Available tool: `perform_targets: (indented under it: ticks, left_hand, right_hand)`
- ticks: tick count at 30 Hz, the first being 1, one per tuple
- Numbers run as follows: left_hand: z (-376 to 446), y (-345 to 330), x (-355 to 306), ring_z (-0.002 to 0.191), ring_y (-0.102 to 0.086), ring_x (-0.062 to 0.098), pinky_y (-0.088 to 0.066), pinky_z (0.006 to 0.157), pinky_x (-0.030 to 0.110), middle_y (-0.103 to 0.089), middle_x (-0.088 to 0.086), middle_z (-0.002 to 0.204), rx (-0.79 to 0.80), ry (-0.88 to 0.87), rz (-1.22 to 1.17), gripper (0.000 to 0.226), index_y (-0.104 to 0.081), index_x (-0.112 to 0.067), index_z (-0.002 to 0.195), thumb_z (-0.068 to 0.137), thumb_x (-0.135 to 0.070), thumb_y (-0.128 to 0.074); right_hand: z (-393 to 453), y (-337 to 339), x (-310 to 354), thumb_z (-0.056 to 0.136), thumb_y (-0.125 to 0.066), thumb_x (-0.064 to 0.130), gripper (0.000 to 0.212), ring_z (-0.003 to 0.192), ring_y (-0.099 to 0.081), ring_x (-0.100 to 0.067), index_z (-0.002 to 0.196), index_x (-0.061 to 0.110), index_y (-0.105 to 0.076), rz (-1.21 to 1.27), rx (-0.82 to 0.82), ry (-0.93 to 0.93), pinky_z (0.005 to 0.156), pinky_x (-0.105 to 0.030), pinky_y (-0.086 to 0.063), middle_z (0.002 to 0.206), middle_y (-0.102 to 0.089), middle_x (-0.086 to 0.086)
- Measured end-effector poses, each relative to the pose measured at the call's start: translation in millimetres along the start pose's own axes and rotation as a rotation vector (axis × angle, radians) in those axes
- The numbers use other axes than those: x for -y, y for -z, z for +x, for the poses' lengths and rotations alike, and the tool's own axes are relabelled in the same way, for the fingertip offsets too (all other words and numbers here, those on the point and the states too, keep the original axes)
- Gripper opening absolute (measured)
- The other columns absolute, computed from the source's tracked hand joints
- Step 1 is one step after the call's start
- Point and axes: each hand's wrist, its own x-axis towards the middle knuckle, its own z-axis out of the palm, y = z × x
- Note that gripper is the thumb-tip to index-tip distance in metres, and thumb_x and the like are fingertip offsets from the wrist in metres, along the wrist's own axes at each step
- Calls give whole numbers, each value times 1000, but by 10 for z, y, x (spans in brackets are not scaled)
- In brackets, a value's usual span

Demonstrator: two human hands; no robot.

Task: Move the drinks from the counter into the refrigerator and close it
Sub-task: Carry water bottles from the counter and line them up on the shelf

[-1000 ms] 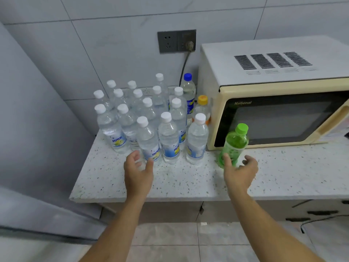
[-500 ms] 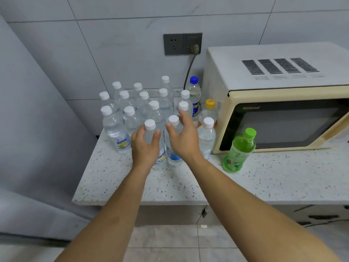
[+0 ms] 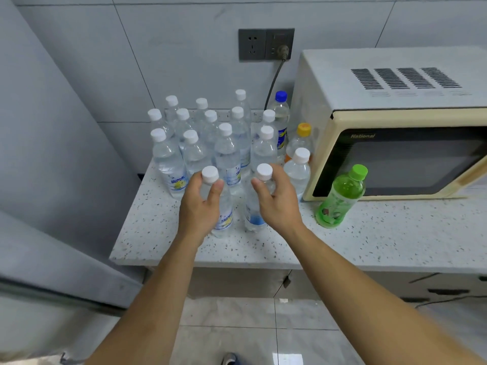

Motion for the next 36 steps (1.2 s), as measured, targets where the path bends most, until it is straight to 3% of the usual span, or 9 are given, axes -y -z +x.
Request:
perform_targets:
  ticks: [3,5,9,12,15,19,23,30,36]
  left_hand:
    - [-47,13,37,119,-51,8,-43,94,32,-56,-18,128,34,-26,11,34,-48,-46,125,92,-54,-53]
    - [-63,0,81,123,-51,7,-44,97,31,-54,-19,133,83,-23,-10,49,-42,-47,132,86,-60,-55]
    - [-82,-55,293,111,-56,-1,-47,84,23,-56,-26,125,133,58,-35,75,-34,-57,128,65,-60,-76]
    - [-84,-106,477,98,-56,-17,-46,73,17,-56,-40,108,143,127,-64,71,-36,-64,114,59,-59,-81]
    - [-102,-142,633,91,-58,-17,-47,69,18,-58,-39,102,131,147,-77,60,-43,-61,104,60,-55,-83]
    - [-173,-145,669,90,-59,-16,-46,69,16,-61,-36,101,92,142,-100,55,-49,-59,102,65,-44,-86]
    - [-477,-77,655,95,-63,-6,-47,72,14,-67,-23,104,66,182,-123,53,-56,-47,109,68,-34,-87]
    - [-1321,182,589,90,-70,3,-56,66,18,-73,-18,101,92,245,-271,37,-64,-42,106,78,-27,-82]
    - [-2209,379,655,99,-72,27,-59,74,35,-74,7,111,16,364,-520,49,-68,-29,115,70,-43,-83]
  right_hand:
    - [-76,-15,-7,95,-60,35,17,103,-53,7,110,32,-54,-11,-4,-15,86,-5,-37,104,-57,23]
    - [-87,-25,-44,91,-65,39,32,109,-53,7,120,32,-53,8,30,-90,89,-4,-38,113,-57,25]
    - [-127,-84,-235,75,-83,41,60,108,-60,4,124,34,-50,70,110,-308,94,-22,-52,116,-62,21]
    - [-160,-165,-350,69,-87,38,71,111,-61,-6,128,30,-49,61,124,-393,97,-33,-52,120,-62,14]
    - [-200,-218,-419,71,-85,36,64,107,-60,-3,123,36,-47,43,70,-395,94,-34,-53,113,-60,20]
    - [-339,-177,-415,72,-80,42,59,102,-57,8,114,52,-40,32,33,-363,84,-21,-49,109,-57,29]
    - [-623,-47,-419,73,-82,41,67,107,-59,0,130,34,-48,53,37,-348,91,-28,-51,115,-61,23]
    - [-1185,258,-248,75,-84,30,46,96,-68,-5,114,31,-61,249,84,-382,80,-26,-56,104,-70,12]
    - [-1760,301,-110,85,-77,25,35,97,-72,-11,117,25,-62,494,206,-560,77,-24,-58,104,-75,7]
